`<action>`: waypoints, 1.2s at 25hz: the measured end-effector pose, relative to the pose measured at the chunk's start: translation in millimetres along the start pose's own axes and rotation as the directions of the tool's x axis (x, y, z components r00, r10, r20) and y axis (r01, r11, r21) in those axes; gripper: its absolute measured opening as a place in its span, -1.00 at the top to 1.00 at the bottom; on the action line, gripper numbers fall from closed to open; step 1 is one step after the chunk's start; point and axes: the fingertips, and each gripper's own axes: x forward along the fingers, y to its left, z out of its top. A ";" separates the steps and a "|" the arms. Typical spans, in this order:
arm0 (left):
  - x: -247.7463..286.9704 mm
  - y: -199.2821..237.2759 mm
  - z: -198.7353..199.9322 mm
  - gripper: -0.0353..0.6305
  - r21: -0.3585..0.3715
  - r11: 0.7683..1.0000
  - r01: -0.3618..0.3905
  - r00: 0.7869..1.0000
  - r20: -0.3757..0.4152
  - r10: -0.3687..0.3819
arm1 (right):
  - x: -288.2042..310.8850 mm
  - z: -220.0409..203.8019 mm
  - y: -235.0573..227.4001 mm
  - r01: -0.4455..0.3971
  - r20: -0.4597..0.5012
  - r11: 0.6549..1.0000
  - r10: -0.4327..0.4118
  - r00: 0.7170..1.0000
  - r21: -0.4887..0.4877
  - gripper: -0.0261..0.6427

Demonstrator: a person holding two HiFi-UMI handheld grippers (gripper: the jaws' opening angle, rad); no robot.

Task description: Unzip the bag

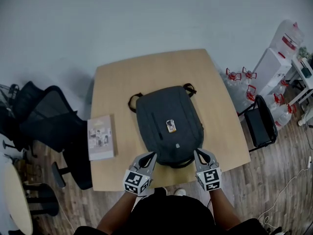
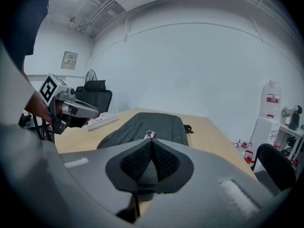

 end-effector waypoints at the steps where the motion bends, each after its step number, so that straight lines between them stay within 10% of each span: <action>1: 3.2 2.5 0.0 0.84 0.002 1.000 0.013 1.000 -0.003 -0.013 | 1.8 -2.4 -1.1 0.005 -0.014 1.000 -0.005 1.000 0.001 0.91; 19: 94.7 -4.2 -6.6 0.84 0.152 0.971 0.185 0.979 -0.112 -0.169 | 19.1 -47.6 -61.3 0.006 -0.153 1.000 -0.007 0.988 -0.006 0.91; 30: 147.5 -0.9 -64.7 0.54 0.162 0.959 0.234 0.885 -0.444 -0.141 | 55.7 -97.1 -117.1 -0.070 -0.298 0.995 0.047 0.953 -0.066 0.67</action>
